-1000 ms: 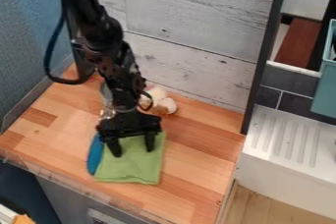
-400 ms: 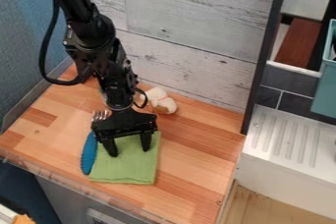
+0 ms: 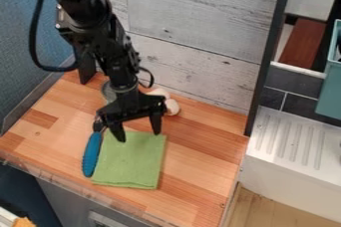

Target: Move the green cloth to the right side of the blue fork

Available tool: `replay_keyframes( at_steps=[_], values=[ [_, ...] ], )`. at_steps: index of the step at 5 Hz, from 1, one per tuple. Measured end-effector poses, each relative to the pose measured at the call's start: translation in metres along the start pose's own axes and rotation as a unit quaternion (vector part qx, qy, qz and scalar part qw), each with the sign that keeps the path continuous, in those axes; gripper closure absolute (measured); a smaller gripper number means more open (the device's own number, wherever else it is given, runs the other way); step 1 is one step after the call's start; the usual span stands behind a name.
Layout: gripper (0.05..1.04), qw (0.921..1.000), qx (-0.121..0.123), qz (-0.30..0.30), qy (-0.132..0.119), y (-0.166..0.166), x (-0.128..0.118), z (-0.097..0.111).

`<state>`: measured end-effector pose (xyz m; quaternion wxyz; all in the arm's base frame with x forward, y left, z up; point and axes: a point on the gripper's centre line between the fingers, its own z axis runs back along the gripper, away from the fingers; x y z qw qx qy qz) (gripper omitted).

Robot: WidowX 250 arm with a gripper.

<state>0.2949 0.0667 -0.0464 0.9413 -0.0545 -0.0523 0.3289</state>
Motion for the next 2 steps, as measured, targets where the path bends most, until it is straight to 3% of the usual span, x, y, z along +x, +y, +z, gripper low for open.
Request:
replay_keyframes(
  at_steps=[1, 2],
  values=[
    [0.084, 0.9997, -0.011, -0.02, -0.009, -0.0035, -0.0002, 0.0158],
    [0.084, 0.9996, -0.012, -0.022, -0.012, -0.0041, 0.0007, 0.0171]
  ],
)
